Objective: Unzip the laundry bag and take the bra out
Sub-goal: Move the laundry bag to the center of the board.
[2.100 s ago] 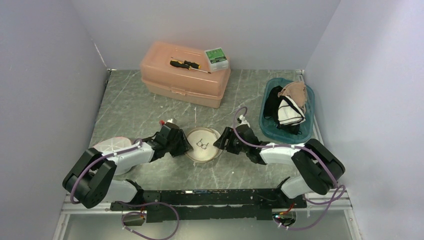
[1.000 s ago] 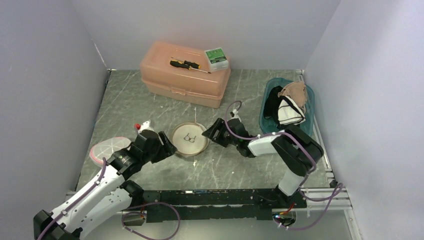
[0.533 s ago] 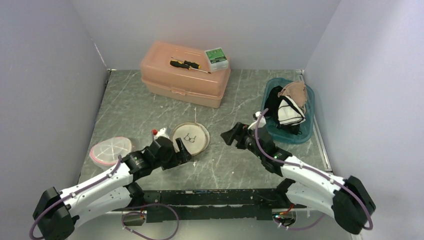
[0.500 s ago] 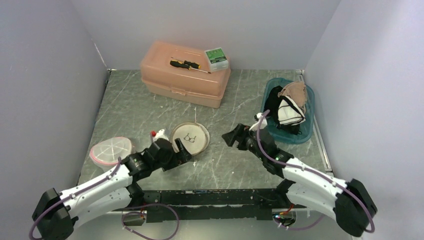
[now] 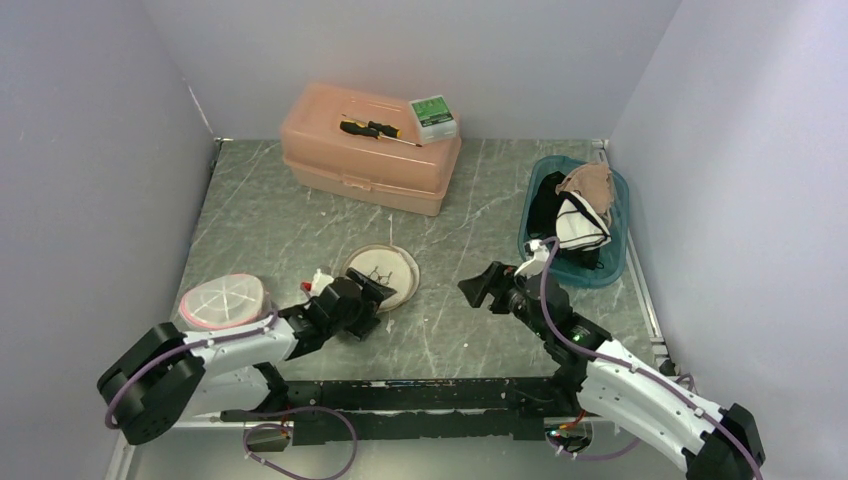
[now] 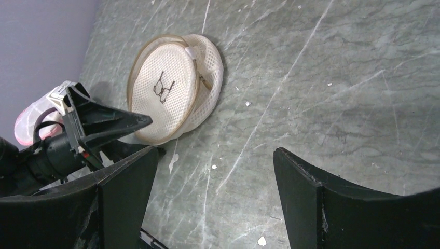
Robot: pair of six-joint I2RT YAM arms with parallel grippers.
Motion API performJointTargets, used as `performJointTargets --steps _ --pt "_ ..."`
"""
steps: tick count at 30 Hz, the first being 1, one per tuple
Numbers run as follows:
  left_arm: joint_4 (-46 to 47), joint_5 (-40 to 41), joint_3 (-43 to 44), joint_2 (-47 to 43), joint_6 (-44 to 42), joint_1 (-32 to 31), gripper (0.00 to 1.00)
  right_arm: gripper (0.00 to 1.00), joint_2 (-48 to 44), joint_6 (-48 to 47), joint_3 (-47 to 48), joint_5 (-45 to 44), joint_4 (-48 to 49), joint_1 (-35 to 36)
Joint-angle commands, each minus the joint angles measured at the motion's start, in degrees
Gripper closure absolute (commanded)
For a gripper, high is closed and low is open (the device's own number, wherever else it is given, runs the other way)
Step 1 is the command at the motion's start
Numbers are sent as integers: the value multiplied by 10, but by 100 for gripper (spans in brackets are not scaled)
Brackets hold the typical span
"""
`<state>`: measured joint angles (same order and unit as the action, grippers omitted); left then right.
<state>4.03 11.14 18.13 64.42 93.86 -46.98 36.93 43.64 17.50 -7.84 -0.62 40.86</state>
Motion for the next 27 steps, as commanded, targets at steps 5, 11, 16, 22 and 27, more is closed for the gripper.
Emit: performJointTargets --steps 5,11,16,22,27 --pt "-26 116 19 55 86 11 6 15 -50 -17 6 -14 -50 0" --pt "52 75 13 119 38 100 20 15 -65 -25 12 -23 -70 0" --pt "138 38 29 200 7 142 23 15 -73 -28 10 -23 -74 1" --pt "199 -4 84 296 -27 178 25 15 -80 -30 8 -22 -80 0" --pt "120 -14 85 214 -62 186 21 15 -109 -42 18 -26 -110 1"
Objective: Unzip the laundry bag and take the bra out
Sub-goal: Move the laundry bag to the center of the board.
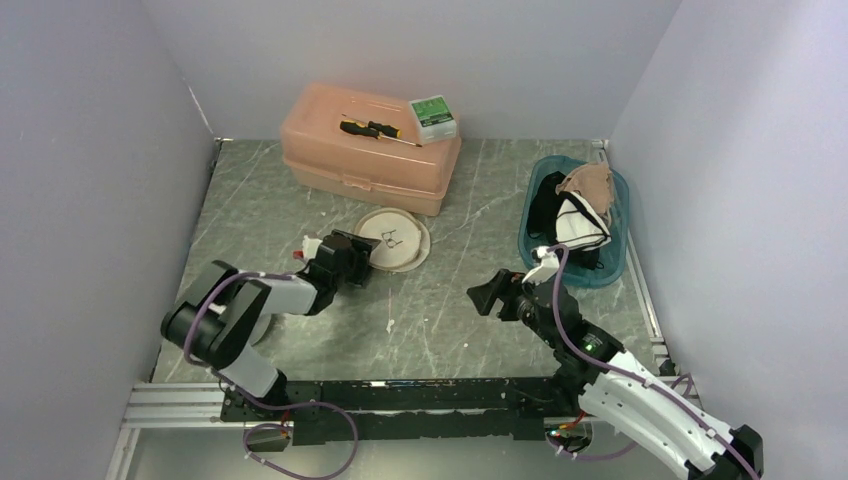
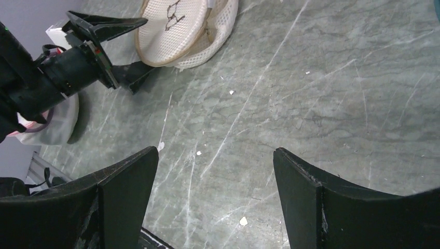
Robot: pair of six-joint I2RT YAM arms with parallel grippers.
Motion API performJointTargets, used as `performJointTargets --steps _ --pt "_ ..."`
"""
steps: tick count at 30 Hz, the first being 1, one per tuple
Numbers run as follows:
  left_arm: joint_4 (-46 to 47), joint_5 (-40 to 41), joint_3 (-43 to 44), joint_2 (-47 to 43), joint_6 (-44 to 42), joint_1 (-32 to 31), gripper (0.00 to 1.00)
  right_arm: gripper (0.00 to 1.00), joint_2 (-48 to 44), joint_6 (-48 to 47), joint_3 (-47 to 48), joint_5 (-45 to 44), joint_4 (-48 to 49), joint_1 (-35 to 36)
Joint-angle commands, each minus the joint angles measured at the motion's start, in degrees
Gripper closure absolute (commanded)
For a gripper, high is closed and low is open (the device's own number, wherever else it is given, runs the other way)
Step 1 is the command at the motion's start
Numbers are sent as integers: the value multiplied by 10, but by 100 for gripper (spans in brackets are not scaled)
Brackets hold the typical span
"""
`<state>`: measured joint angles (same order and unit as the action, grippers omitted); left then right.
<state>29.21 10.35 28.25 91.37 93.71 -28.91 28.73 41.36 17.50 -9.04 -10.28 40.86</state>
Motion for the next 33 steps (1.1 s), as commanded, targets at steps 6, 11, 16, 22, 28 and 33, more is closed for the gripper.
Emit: performJointTargets --steps 6,11,16,22,28,33 --pt "-501 87 31 -322 -140 -26 11 14 -40 -38 14 1 -6 1" --pt "-884 220 183 -375 -136 -30 6 14 -21 -44 0 11 20 1" --pt "-1060 272 234 -427 -27 -19 6 14 -16 -39 -21 35 50 1" --pt "-1163 291 262 -469 23 18 6 14 -15 -44 -27 61 64 0" --pt "-1252 355 329 -460 31 19 6 14 -16 -55 -30 85 67 0" --pt "-1124 347 329 -429 -141 36 6 14 -18 -56 -34 106 77 1"
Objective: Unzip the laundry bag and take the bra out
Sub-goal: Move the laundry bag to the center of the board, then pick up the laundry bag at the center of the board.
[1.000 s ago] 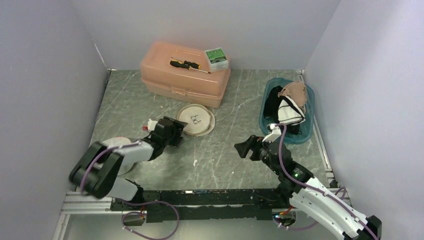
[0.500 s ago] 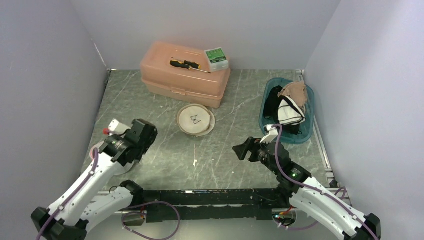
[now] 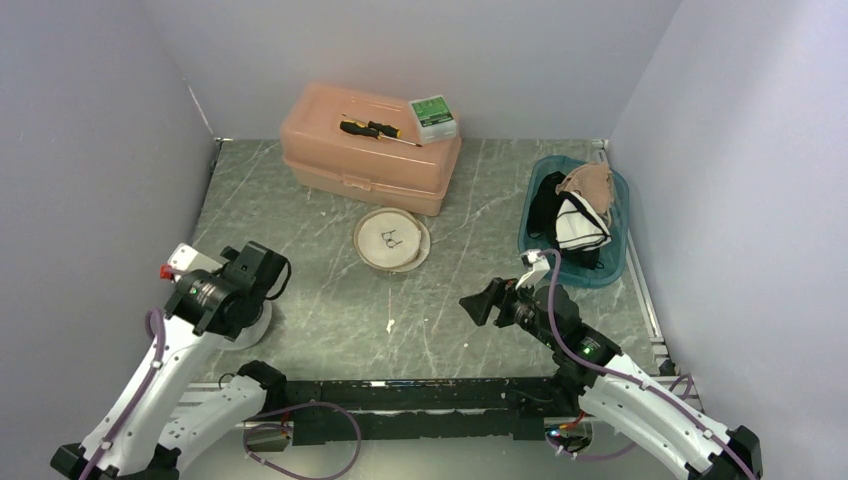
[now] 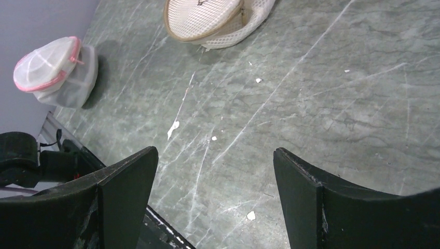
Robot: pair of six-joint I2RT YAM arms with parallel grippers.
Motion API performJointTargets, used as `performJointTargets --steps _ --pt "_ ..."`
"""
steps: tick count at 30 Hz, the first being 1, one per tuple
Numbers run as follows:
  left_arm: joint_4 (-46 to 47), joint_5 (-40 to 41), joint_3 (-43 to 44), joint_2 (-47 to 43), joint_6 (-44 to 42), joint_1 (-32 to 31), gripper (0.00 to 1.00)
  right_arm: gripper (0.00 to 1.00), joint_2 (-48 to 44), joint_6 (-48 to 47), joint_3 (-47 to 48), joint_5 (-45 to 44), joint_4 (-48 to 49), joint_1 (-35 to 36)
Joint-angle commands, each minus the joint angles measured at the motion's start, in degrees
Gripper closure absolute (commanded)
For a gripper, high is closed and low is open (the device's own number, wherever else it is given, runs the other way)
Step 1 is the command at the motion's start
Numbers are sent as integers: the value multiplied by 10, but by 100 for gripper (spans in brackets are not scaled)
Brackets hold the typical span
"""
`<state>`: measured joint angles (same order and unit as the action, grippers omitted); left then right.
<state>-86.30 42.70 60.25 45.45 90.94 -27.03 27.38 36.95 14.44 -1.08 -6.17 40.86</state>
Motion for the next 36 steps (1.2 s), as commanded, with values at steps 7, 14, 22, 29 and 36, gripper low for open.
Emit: performJointTargets --steps 7,14,22,29,36 --pt "134 -47 108 74 -365 195 6 14 -26 -21 3 30 29 0" --pt "190 -305 58 73 -506 503 6 14 -15 -24 5 57 41 1" --pt "187 -336 -14 54 -508 586 6 14 -4 -21 -2 84 56 0" --pt "222 -395 -62 86 -459 647 6 14 -18 -21 -2 69 45 0" --pt "262 -422 -105 103 -449 667 13 14 -15 -22 0 57 38 1"
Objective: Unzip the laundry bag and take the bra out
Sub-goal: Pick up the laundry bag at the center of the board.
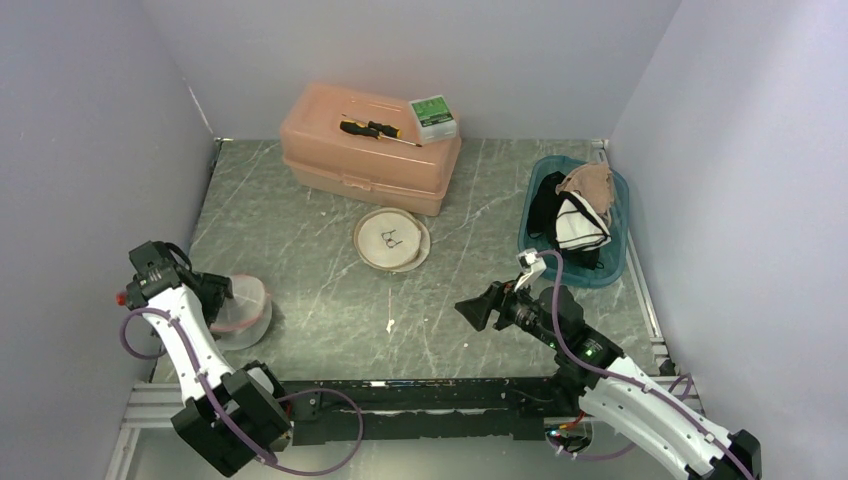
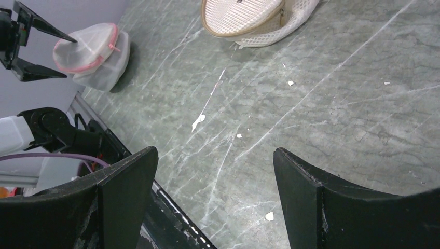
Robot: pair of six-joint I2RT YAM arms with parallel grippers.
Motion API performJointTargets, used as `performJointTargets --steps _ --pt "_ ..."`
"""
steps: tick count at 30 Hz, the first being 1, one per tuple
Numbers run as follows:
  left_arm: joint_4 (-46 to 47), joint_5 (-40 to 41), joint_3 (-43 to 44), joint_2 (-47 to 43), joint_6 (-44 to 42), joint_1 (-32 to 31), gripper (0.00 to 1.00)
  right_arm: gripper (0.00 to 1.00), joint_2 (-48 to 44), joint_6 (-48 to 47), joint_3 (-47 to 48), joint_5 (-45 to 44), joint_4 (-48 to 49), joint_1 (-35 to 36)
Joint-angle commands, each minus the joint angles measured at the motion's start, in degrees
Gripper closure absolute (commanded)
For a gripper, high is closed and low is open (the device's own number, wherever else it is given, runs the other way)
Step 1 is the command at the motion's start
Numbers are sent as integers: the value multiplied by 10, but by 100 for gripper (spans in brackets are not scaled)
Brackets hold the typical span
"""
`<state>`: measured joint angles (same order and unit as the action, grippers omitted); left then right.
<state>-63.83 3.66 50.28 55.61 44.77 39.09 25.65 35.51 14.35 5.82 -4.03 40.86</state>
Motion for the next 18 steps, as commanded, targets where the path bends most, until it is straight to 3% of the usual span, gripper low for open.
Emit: performJointTargets --steps 1,7,11,13,17,18 --pt "39 -31 -5 2 12 7 15 14 7 -8 4 -11 17 0" --pt "59 -37 -20 7 13 9 28 14 26 -14 14 -14 20 1" --pt "65 -41 -24 -4 12 9 42 15 24 -16 17 -19 17 1" --pt "66 -46 -25 -5 10 9 55 15 22 -17 17 -22 15 1" --pt "68 -60 -25 -14 2 9 92 15 16 -17 21 -29 6 0" --pt "66 -62 -21 -18 0 9 97 15 14 -17 21 -31 4 0"
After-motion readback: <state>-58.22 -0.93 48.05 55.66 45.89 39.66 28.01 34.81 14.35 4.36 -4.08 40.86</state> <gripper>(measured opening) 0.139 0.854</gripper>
